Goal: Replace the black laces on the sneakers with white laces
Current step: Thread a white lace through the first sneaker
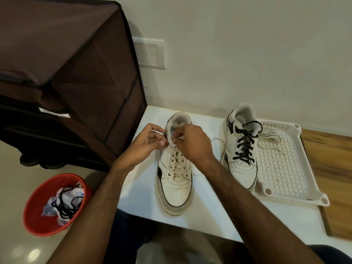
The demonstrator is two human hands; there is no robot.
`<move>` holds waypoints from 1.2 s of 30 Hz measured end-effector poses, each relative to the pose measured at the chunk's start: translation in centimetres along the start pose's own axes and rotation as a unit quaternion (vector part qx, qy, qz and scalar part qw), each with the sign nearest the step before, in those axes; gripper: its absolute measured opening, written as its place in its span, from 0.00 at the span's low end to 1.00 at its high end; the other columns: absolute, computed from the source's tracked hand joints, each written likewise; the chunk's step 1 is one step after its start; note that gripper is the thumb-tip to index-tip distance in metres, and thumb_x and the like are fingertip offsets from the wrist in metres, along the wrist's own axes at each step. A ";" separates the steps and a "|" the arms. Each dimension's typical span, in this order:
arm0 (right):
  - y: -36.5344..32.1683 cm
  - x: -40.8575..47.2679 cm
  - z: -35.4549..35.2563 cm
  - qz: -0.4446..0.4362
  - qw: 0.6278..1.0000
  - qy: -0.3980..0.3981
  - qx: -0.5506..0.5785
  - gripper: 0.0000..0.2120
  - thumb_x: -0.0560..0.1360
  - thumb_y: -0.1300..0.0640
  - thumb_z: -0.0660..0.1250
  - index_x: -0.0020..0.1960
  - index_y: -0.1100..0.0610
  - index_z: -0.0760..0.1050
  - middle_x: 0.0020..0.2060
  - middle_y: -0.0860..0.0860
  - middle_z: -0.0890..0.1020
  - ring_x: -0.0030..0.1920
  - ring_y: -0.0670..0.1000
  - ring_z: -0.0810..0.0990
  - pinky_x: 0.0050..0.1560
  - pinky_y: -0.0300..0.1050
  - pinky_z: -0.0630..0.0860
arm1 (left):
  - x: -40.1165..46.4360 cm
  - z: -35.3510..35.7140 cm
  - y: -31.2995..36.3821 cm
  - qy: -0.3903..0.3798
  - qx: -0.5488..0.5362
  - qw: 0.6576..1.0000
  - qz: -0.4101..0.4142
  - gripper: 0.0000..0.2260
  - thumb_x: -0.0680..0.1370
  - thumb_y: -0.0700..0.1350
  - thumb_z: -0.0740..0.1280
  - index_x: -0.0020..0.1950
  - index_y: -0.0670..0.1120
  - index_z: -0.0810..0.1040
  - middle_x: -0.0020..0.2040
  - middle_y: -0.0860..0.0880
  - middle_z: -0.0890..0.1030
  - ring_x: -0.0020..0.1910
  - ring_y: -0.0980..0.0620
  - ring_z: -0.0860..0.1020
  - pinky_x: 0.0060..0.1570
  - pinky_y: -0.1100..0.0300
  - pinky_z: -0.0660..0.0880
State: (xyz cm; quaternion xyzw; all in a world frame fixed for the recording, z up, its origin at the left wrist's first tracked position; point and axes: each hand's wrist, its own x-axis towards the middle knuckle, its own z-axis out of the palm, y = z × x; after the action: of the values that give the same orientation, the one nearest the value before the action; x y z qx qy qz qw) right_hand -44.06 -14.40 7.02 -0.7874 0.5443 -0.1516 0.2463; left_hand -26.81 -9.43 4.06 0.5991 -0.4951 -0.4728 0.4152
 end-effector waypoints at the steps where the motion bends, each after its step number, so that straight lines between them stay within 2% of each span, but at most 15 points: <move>1: 0.0 0.0 0.0 -0.001 1.000 -0.004 0.011 0.08 0.76 0.61 0.70 0.49 0.50 0.85 0.43 0.46 0.85 0.42 0.49 0.80 0.39 0.42 0.73 | 0.0 0.0 -0.1 0.001 0.018 1.000 0.005 0.13 0.77 0.32 0.71 0.60 0.42 0.75 0.48 0.44 0.83 0.48 0.52 0.82 0.52 0.60 0.78; 4: 0.1 0.6 0.1 0.002 0.999 -0.006 0.053 0.10 0.73 0.63 0.71 0.44 0.48 0.84 0.41 0.45 0.86 0.43 0.48 0.83 0.44 0.46 0.80 | 0.2 0.4 -0.7 0.035 0.066 0.997 0.012 0.14 0.73 0.38 0.78 0.53 0.46 0.77 0.45 0.50 0.83 0.47 0.50 0.82 0.54 0.56 0.79; 8: 0.0 1.3 0.4 0.012 0.997 -0.003 0.076 0.11 0.71 0.65 0.70 0.46 0.49 0.78 0.38 0.45 0.83 0.43 0.48 0.81 0.42 0.46 0.79 | 0.4 0.2 -1.3 0.049 0.105 0.993 0.017 0.09 0.72 0.44 0.79 0.47 0.48 0.81 0.43 0.52 0.84 0.46 0.46 0.82 0.54 0.48 0.80; 11: -0.1 1.6 0.6 -0.004 0.998 -0.002 0.065 0.09 0.72 0.64 0.67 0.47 0.51 0.77 0.39 0.47 0.84 0.43 0.50 0.82 0.41 0.45 0.77 | 0.4 0.2 -1.2 0.046 0.102 0.994 0.019 0.08 0.73 0.43 0.79 0.46 0.47 0.82 0.42 0.52 0.84 0.44 0.49 0.81 0.54 0.47 0.80; 15: 0.6 1.7 0.2 -0.007 0.991 -0.033 0.127 0.14 0.70 0.65 0.73 0.41 0.48 0.73 0.36 0.45 0.84 0.41 0.46 0.83 0.43 0.44 0.77 | 0.4 0.0 -1.1 0.052 0.100 0.993 0.027 0.06 0.74 0.39 0.77 0.47 0.45 0.82 0.42 0.49 0.85 0.46 0.44 0.83 0.55 0.44 0.80; 17: 0.9 2.0 -0.4 -0.009 0.988 -0.058 0.145 0.14 0.70 0.66 0.75 0.41 0.50 0.74 0.34 0.44 0.83 0.37 0.42 0.82 0.41 0.40 0.77 | 0.4 0.0 -1.1 0.051 0.104 0.992 0.041 0.04 0.76 0.37 0.74 0.47 0.44 0.82 0.42 0.48 0.85 0.44 0.45 0.84 0.55 0.43 0.80; 20: 0.5 2.8 -1.2 -0.001 0.983 -0.117 0.140 0.11 0.70 0.67 0.76 0.44 0.55 0.78 0.34 0.46 0.83 0.33 0.39 0.80 0.33 0.31 0.73 | 0.3 0.0 -0.9 0.055 0.118 0.990 0.053 0.03 0.76 0.37 0.74 0.47 0.43 0.82 0.41 0.48 0.85 0.43 0.47 0.85 0.54 0.45 0.81; 25: 0.5 3.2 -0.9 -0.001 0.992 -0.110 0.056 0.11 0.71 0.63 0.76 0.36 0.49 0.80 0.37 0.47 0.85 0.39 0.49 0.84 0.38 0.38 0.75 | 0.3 0.1 -0.9 0.059 0.144 0.986 0.063 0.05 0.75 0.40 0.76 0.45 0.47 0.82 0.41 0.50 0.85 0.44 0.47 0.84 0.52 0.44 0.81; 27: 0.4 3.1 -1.0 0.002 0.992 -0.111 0.057 0.10 0.72 0.63 0.74 0.37 0.50 0.81 0.38 0.48 0.85 0.41 0.50 0.84 0.43 0.41 0.77 | 0.2 0.1 -0.7 0.065 0.146 0.985 0.070 0.05 0.75 0.39 0.77 0.45 0.47 0.82 0.41 0.50 0.85 0.43 0.47 0.83 0.51 0.45 0.81; 30: -0.1 3.3 -1.3 0.006 0.991 -0.127 0.049 0.07 0.73 0.64 0.74 0.41 0.52 0.83 0.37 0.45 0.82 0.38 0.47 0.81 0.41 0.38 0.77 | 0.1 0.2 -0.5 0.072 0.141 0.985 0.071 0.05 0.74 0.38 0.77 0.45 0.46 0.82 0.41 0.50 0.85 0.43 0.46 0.83 0.51 0.47 0.81; 34: 0.1 3.0 -1.3 0.044 0.983 -0.121 0.134 0.06 0.72 0.66 0.74 0.46 0.57 0.83 0.35 0.46 0.82 0.36 0.43 0.80 0.32 0.30 0.74 | 0.0 0.2 -0.3 0.076 0.150 0.983 0.076 0.05 0.74 0.38 0.77 0.45 0.46 0.83 0.40 0.50 0.85 0.41 0.50 0.83 0.48 0.53 0.81; 36: 0.3 2.5 -1.1 0.049 0.978 -0.103 0.176 0.07 0.72 0.67 0.73 0.48 0.59 0.82 0.36 0.47 0.82 0.35 0.42 0.80 0.32 0.31 0.76 | 0.0 0.2 -0.2 0.078 0.164 0.980 0.083 0.06 0.74 0.38 0.77 0.45 0.45 0.82 0.40 0.51 0.84 0.40 0.52 0.82 0.46 0.57 0.81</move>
State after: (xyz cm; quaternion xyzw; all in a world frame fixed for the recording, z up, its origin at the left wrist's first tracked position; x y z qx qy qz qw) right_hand -43.98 -17.07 7.70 -0.7155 0.5185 -0.1513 0.4431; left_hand -27.00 -9.43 3.81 0.6508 -0.5803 -0.3006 0.3865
